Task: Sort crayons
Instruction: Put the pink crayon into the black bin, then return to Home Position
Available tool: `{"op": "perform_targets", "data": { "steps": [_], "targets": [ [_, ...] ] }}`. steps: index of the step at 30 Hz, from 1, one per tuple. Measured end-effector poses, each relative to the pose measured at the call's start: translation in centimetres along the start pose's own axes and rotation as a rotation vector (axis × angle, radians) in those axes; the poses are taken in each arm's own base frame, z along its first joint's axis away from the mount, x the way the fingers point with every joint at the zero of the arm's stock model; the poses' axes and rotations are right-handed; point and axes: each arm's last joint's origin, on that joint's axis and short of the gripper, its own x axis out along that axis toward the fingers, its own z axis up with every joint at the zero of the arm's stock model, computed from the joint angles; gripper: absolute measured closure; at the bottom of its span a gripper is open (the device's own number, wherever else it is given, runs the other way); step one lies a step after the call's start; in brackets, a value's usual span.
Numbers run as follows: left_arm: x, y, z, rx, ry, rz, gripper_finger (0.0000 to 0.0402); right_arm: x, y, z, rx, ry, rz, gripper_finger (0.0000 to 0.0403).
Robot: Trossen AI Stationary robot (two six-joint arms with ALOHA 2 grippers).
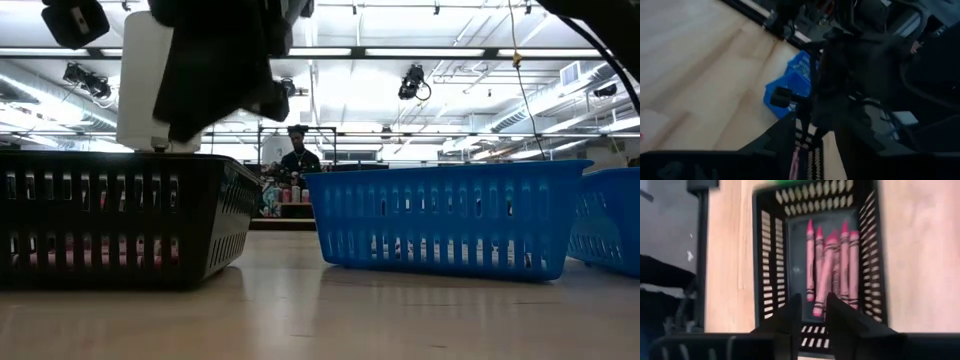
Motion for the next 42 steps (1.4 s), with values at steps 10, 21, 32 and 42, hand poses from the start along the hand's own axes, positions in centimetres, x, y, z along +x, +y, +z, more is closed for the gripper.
{"op": "perform_targets", "data": {
  "steps": [10,21,32,42],
  "targets": [
    [-0.5,1.5,-0.7,0.013,-0.095,0.027,0.026,-4.3,-0.7,0.0,0.004,0.005,-0.118,0.0302],
    [-0.8,4.4,-2.6,-0.086,-0.259,0.026,0.026,-9.7,-1.9,1.2,-0.048,-0.107,-0.165,0.0302],
    [-0.3,6.9,-5.3,-0.174,-0.369,-0.02,0.026,-10.0,-5.1,0.5,-0.06,-0.036,-0.199,0.0302],
    [1.3,8.7,-8.3,-0.264,-0.452,-0.036,0.0259,-10.4,-8.5,-5.5,0.061,-0.055,-0.104,0.0302]
  ]
}}
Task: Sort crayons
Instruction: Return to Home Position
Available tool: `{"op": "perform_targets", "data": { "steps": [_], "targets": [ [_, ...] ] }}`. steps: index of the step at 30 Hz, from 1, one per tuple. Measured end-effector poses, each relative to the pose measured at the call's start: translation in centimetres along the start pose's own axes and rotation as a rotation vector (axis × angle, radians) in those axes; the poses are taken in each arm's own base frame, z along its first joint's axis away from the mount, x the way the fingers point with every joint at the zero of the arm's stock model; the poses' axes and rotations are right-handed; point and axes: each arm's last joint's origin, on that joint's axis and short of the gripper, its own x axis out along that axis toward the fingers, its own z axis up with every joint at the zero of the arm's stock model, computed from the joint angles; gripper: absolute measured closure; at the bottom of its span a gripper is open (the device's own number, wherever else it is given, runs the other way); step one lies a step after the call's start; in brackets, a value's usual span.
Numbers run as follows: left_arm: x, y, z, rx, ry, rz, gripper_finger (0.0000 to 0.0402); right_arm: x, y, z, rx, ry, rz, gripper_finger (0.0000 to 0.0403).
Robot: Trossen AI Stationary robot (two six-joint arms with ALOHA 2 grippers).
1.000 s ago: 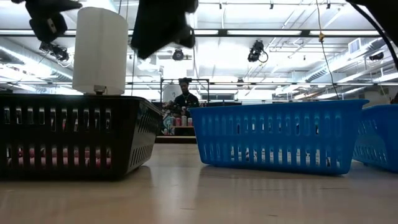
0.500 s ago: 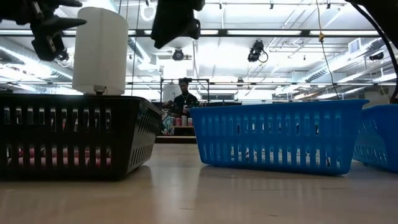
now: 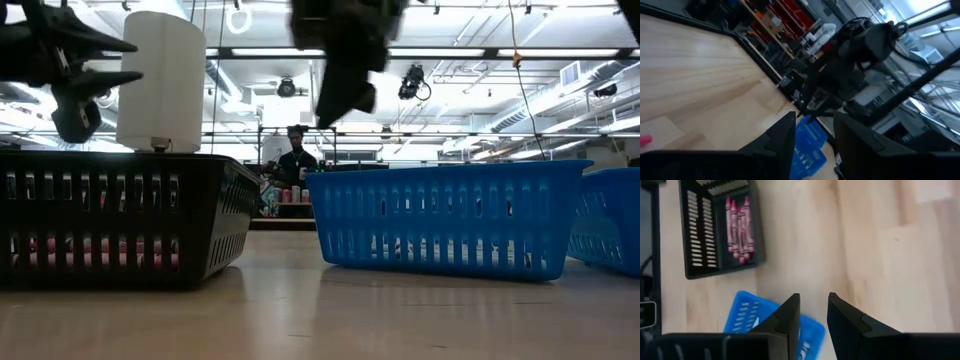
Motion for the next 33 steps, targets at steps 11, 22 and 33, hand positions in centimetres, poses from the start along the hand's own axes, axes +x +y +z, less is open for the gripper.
{"op": "perform_targets", "data": {
  "steps": [11,22,33],
  "targets": [
    [0.2,0.7,0.3,0.022,-0.129,0.131,0.0259,-6.2,-4.8,-7.1,0.219,-0.257,0.021,0.0302],
    [1.4,1.8,1.6,0.016,-0.224,0.179,0.0259,-11.4,-9.9,-12.6,0.384,-0.552,0.049,0.0302],
    [1.9,2.9,2.3,0.034,-0.261,0.244,0.0259,-13.3,-11.8,-17.9,0.482,-0.728,0.012,0.0302]
  ]
}}
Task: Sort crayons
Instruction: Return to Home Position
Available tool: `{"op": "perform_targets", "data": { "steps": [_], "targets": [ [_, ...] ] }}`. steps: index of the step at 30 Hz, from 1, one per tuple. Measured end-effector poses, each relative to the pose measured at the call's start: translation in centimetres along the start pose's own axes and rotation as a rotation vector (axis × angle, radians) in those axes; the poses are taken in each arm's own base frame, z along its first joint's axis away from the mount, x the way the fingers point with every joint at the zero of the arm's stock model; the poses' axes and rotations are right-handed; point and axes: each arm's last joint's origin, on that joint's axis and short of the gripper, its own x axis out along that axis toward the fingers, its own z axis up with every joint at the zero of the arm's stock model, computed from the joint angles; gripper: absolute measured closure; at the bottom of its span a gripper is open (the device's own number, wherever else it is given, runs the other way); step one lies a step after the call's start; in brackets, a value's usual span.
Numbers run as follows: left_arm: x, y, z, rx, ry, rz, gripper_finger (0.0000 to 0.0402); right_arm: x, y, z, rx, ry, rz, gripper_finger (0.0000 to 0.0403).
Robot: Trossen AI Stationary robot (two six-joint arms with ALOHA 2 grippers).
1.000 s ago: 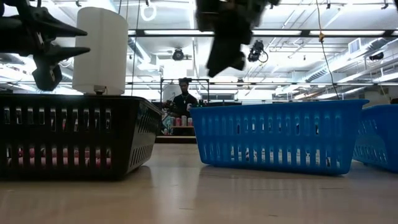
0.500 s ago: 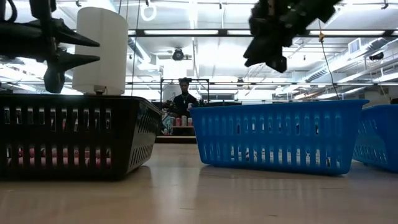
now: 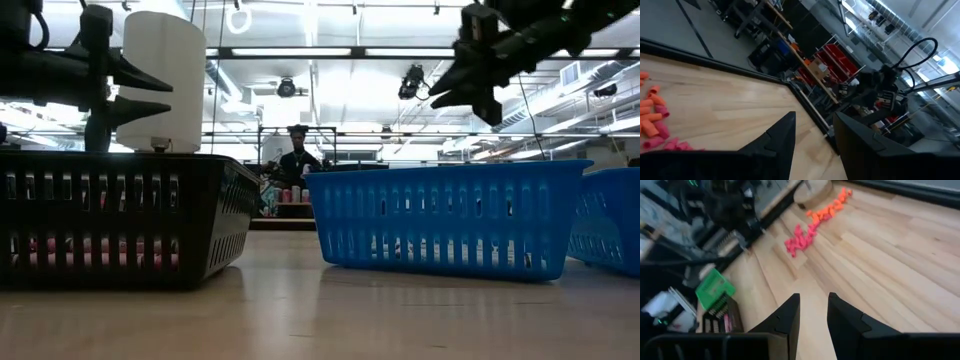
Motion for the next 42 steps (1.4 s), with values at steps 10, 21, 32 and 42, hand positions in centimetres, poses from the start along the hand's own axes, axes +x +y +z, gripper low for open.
{"op": "perform_targets", "data": {
  "steps": [10,21,32,42],
  "targets": [
    [0.0,0.4,-0.2,0.02,-0.014,0.055,0.026,0.3,-2.4,-3.7,0.058,-0.104,0.04,0.0302],
    [0.0,0.6,-0.2,-0.068,-0.046,0.094,0.026,0.9,-5.5,-6.7,0.114,-0.149,0.081,0.0302],
    [0.0,0.8,0.0,0.177,-0.083,0.159,0.026,1.0,-8.5,-10.7,0.349,-0.121,-0.019,0.0302],
    [0.0,0.8,-0.1,0.702,-0.038,0.178,0.026,0.9,-10.1,-13.4,-0.215,0.093,-0.185,0.0302]
  ]
}}
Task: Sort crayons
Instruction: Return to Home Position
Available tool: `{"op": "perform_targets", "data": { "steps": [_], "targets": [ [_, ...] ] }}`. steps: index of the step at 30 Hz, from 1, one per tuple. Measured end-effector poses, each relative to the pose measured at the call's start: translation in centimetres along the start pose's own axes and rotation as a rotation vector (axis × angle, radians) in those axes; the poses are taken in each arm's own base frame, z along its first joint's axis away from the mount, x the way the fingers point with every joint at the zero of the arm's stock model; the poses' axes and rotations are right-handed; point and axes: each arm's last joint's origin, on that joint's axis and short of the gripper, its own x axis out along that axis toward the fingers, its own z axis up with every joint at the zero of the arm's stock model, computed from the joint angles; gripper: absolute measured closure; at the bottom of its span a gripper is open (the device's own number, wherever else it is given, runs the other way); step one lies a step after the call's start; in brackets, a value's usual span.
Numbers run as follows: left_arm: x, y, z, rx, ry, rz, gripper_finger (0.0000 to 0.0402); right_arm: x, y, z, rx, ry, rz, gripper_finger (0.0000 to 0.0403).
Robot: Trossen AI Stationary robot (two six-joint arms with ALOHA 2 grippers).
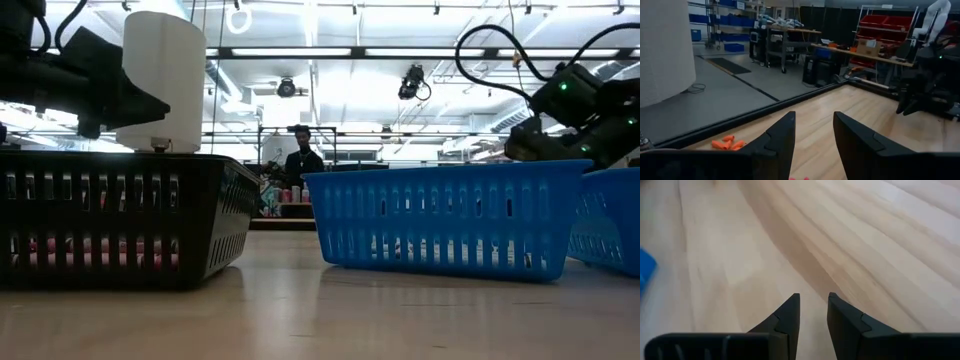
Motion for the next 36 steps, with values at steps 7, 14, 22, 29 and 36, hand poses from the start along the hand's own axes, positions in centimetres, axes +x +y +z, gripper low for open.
{"op": "perform_targets", "data": {
  "steps": [7,14,22,29,36],
  "targets": [
    [0.0,-0.01,0.0,-0.006,0.0,-0.002,0.026,0.0,0.0,-0.01,-0.082,0.001,0.0,0.0302],
    [0.0,-0.01,-0.01,-0.006,0.001,-0.002,0.026,0.0,0.0,-0.01,-0.053,0.001,0.001,0.0302],
    [0.0,-0.01,-0.02,-0.006,0.001,-0.002,0.0259,0.0,0.0,-0.01,-0.053,0.001,0.002,0.0302],
    [0.0,-0.01,-0.02,-0.006,0.001,-0.002,0.0259,0.0,0.01,0.0,-0.053,0.001,0.002,0.0302],
    [0.0,-0.01,-0.02,-0.006,0.001,-0.002,0.0259,0.0,0.01,0.02,-0.053,0.001,0.002,0.0302]
  ]
}}
